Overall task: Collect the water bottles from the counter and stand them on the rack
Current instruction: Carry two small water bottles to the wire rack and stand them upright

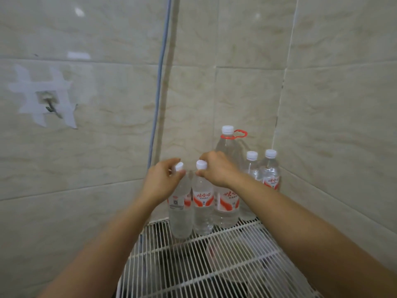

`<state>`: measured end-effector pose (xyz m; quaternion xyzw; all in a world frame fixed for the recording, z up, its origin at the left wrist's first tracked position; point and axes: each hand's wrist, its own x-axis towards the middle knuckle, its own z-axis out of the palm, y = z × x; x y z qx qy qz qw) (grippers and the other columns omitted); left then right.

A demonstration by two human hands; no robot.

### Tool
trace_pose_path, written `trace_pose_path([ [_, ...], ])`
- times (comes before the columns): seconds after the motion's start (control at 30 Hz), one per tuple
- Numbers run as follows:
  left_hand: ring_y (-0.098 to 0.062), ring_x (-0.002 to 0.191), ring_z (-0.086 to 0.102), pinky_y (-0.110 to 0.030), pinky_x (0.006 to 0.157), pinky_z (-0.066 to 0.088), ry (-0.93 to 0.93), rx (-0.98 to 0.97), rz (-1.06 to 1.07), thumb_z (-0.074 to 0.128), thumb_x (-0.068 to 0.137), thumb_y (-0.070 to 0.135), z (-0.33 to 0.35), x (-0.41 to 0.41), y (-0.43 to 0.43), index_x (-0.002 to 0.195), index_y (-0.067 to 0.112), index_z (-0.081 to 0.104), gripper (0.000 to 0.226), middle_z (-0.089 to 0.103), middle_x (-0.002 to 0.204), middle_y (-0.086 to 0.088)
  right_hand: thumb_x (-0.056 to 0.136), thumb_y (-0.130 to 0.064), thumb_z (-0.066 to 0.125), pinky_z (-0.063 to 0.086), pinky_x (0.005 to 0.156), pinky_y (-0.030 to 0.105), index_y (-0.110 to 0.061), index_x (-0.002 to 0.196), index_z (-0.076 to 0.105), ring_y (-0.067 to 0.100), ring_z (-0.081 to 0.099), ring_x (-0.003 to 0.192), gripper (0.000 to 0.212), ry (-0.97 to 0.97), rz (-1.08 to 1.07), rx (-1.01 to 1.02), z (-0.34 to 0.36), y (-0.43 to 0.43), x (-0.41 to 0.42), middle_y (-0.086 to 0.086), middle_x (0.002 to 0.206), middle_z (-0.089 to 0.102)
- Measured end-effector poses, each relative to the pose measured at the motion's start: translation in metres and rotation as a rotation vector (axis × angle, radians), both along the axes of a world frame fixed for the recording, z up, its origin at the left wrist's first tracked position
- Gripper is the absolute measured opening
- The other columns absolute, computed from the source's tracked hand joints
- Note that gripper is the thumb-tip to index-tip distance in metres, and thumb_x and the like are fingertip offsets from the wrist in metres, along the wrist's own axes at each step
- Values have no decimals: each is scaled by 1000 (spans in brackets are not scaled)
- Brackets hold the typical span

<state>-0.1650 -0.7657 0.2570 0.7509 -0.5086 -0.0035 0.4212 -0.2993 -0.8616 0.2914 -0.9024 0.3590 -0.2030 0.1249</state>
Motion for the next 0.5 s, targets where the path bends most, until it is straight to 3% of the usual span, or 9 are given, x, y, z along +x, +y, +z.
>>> trace_pose_path([
  [0.1,-21,108,62,-29,86,47,-85,16,106,72,78,43,10,-3,-6,122,11,63,55,66,121,-9,86,-33,69,45,65,35,-10,82,58,29,62,86,26,10,10,-30,-2,-1,3,9,88,63],
  [0.23,-25,112,60,-27,86,43,-130,71,132,73,81,31,19,-6,-9,117,6,66,45,66,119,-13,85,-36,70,41,63,32,-13,80,53,29,61,85,29,12,-10,-26,-3,-3,1,7,86,59],
  [0.37,-19,110,60,-22,91,41,-141,88,2,68,85,16,22,5,-1,120,11,65,35,66,121,-7,84,-31,71,47,67,36,-6,85,61,29,62,85,28,-10,-7,-2,-3,-4,-2,10,88,63],
  [0.5,-17,112,59,-32,97,47,-98,110,-144,60,90,9,21,11,2,120,17,63,31,65,122,-3,83,-28,72,50,70,38,-1,90,64,30,62,86,28,-34,10,35,-1,-1,2,14,91,65],
])
